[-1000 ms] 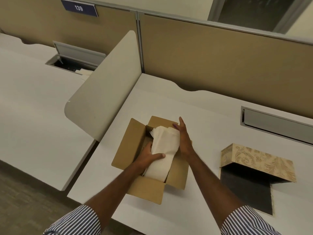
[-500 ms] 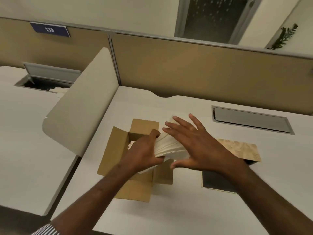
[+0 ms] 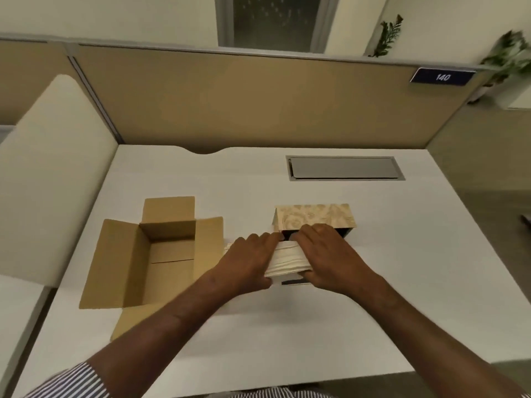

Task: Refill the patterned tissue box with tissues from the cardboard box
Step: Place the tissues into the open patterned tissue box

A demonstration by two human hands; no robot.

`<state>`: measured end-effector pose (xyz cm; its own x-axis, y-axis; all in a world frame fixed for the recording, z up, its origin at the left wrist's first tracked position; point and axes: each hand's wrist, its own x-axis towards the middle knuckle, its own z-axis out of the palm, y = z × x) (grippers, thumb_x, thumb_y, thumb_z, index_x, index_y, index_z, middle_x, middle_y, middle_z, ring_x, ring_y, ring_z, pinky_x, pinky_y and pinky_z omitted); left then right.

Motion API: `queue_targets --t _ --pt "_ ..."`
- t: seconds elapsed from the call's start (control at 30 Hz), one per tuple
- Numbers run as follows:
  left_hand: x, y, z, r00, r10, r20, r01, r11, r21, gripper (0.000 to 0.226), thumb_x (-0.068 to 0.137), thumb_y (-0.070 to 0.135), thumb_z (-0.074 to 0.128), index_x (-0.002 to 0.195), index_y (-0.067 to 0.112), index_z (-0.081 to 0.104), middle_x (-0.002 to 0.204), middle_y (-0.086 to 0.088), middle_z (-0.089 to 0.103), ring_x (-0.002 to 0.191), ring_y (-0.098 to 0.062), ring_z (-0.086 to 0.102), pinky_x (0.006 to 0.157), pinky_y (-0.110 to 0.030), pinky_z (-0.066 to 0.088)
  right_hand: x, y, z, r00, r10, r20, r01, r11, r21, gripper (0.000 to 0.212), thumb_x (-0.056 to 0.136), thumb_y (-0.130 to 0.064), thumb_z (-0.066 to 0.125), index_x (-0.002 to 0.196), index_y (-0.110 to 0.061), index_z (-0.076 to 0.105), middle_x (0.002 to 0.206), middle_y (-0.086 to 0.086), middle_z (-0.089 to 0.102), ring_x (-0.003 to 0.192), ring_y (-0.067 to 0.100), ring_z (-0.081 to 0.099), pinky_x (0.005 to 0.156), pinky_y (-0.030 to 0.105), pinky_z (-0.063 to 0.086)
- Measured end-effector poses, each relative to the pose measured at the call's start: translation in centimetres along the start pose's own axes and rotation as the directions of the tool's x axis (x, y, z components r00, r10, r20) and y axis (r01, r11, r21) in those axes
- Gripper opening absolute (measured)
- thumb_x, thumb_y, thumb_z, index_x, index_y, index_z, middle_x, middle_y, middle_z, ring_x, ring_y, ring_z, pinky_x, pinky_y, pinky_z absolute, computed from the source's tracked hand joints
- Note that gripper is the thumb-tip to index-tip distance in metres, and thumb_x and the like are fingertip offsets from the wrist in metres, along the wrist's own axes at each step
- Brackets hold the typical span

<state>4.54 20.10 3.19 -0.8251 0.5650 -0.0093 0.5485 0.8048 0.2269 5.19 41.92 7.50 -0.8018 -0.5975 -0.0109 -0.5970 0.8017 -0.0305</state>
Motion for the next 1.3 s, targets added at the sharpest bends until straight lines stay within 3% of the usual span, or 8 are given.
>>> queue_targets --t 0.2,0.53,0.73,0.9,1.0,1.07,1.13,1.3 --pt "2.8 2.5 5.5 0.999 0.014 0.047 -0.011 0.999 -0.052 0.073 0.072 0.043 0.075 0.135 0.023 0.043 0.123 -0.001 0.06 0.098 -0.021 0.06 0.074 -0.03 0.045 -5.4 6.4 5.3 0.996 0.086 0.012 -0.086 0.989 0.12 0.054 0.077 -0.049 0.065 0.121 -0.018 0.059 0.108 0.001 0.061 0.092 0.021 0.057 0.081 0.032 0.041" --pt "7.5 3.9 11.6 0.989 -0.107 0.101 0.116 0.989 -0.087 0.071 0.069 0.043 0.081 0.129 0.023 0.049 0.116 -0.001 0.062 0.094 -0.02 0.059 0.07 -0.026 0.036 -5.6 12.2 12.8 0.982 0.135 0.133 -0.164 0.959 0.232 0.071 0.07 -0.047 0.075 0.132 -0.017 0.055 0.122 0.005 0.061 0.105 0.024 0.059 0.091 0.036 0.045" --pt "7.5 2.7 13.7 0.969 -0.205 0.136 0.222 0.966 -0.132 0.076 0.07 0.044 0.08 0.134 0.023 0.045 0.127 -0.002 0.059 0.104 -0.022 0.058 0.082 -0.033 0.05 -5.3 14.3 15.7 0.982 0.102 0.158 -0.138 0.962 0.237 0.076 0.071 -0.053 0.074 0.136 -0.021 0.05 0.123 0.003 0.06 0.106 0.023 0.057 0.094 0.036 0.046" --pt "6.5 1.7 15.1 0.957 -0.255 0.134 0.283 0.919 -0.274 0.08 0.072 0.043 0.083 0.138 0.024 0.042 0.135 -0.001 0.055 0.114 -0.017 0.055 0.086 -0.02 0.04 -6.6 16.2 17.5 0.98 0.136 0.146 -0.179 0.922 0.343 0.083 0.067 -0.051 0.078 0.139 -0.023 0.047 0.129 0.004 0.059 0.112 0.024 0.058 0.097 0.039 0.047" --pt "6.4 1.6 15.3 0.927 -0.327 0.182 0.374 0.793 -0.48 0.081 0.07 0.033 0.086 0.138 0.03 0.042 0.136 0.006 0.054 0.117 -0.006 0.049 0.094 -0.021 0.045 -7.1 17.0 18.2 0.953 0.246 0.177 -0.303 0.794 0.527 0.094 0.06 -0.046 0.087 0.141 -0.026 0.043 0.13 -0.002 0.059 0.114 0.014 0.056 0.098 0.029 0.045" --pt "6.5 1.4 15.4 0.898 -0.382 0.219 0.432 0.663 -0.612 0.081 0.067 0.024 0.088 0.134 0.032 0.043 0.129 0.012 0.056 0.114 -0.003 0.052 0.096 -0.023 0.05 -7.4 17.1 18.6 0.91 0.331 0.249 -0.409 0.619 0.67 0.098 0.057 -0.038 0.093 0.14 -0.026 0.043 0.126 -0.009 0.058 0.11 0.003 0.055 0.093 0.015 0.042" --pt "6.6 1.3 15.5 0.867 -0.427 0.258 0.47 0.528 -0.707 0.084 0.066 0.015 0.089 0.133 0.03 0.042 0.126 0.011 0.059 0.114 -0.007 0.057 0.09 -0.016 0.052 -7.6 17.2 19.2 0.877 0.378 0.296 -0.453 0.445 0.773 0.096 0.058 -0.028 0.096 0.137 -0.023 0.044 0.124 -0.01 0.061 0.107 -0.008 0.058 0.088 0.006 0.043" --pt "6.9 1.3 15.7 0.805 -0.514 0.297 0.467 0.239 -0.851 0.095 0.067 0.003 0.089 0.138 0.026 0.03 0.12 0.0 0.062 0.104 -0.008 0.057 0.082 -0.017 0.053 -7.8 17.1 19.6 0.807 0.488 0.331 -0.445 0.135 0.885 0.088 0.064 -0.005 0.092 0.131 -0.027 0.04 0.127 -0.008 0.061 0.112 -0.014 0.058 0.087 0.007 0.048"
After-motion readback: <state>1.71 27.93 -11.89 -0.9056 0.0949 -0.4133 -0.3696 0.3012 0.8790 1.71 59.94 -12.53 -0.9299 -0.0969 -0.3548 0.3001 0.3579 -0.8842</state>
